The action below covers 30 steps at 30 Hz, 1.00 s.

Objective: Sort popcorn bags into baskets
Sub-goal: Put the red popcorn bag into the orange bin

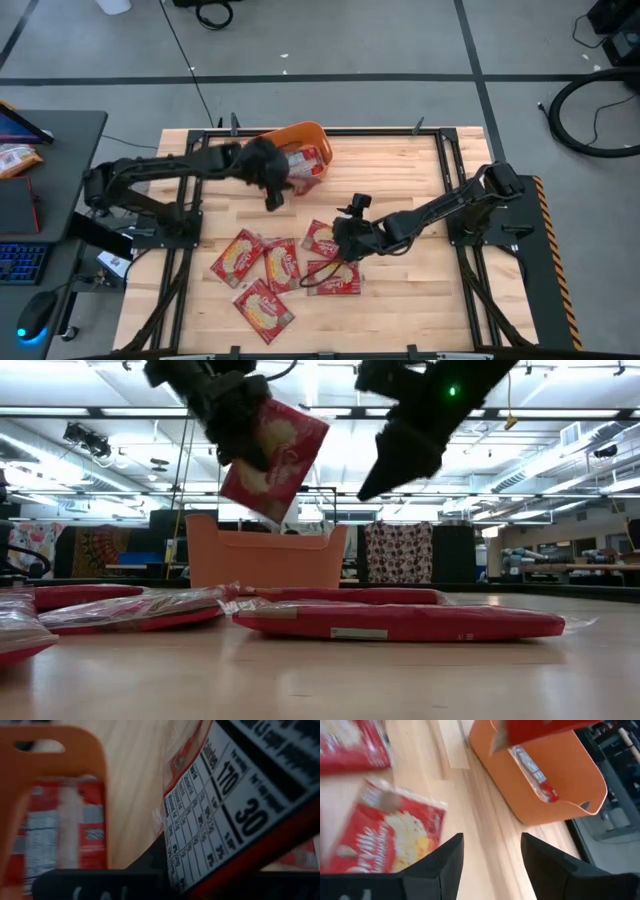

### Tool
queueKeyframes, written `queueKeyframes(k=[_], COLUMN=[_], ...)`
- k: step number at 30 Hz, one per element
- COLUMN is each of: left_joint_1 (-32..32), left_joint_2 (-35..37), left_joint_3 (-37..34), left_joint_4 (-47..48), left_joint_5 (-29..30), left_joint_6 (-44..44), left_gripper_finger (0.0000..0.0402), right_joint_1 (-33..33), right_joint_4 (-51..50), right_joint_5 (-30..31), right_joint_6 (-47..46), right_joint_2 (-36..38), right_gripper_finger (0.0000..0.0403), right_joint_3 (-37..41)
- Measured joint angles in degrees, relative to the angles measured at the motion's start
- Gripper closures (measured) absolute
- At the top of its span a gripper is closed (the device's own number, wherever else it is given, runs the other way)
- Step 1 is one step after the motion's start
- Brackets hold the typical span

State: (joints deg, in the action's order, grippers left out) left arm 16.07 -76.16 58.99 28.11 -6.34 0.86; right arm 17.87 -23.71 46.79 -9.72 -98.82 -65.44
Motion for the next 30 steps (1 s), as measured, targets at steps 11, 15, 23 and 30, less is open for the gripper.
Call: queueKeyframes(k=[11, 15, 23, 30], left_joint_1=[13.33, 17.95, 21.87, 21.58], left_joint_2=[-14.66, -19.15, -25.56, -25.98], left_joint_3=[17.34, 20.02, 22.37, 22.37], left_joint_4=[21.51, 23.59, 28.37, 27.07], left_joint_5=[-0.24, -2.33, -6.50, -1.20], left_joint_6=[-8.41, -14.21, -21.12, -21.92], left_gripper_finger=[0.0370, 0.0369, 0.0368, 0.0311], right_joint_1=[-2.64, -2.61, -2.50, -1.78], right_joint_4=[18.26, 22.93, 24.52, 25.71], right_joint_5=[-3.36, -4.90, -8.37, -8.93], right_joint_6=[8.76, 8.70, 5.70, 5.21], right_joint_2=[2.50, 3.11, 3.14, 3.14], right_gripper_finger=[0.0216, 0.0217, 0.0218, 0.0221], right_joint_3=[11.72, 14.28, 15.27, 15.27])
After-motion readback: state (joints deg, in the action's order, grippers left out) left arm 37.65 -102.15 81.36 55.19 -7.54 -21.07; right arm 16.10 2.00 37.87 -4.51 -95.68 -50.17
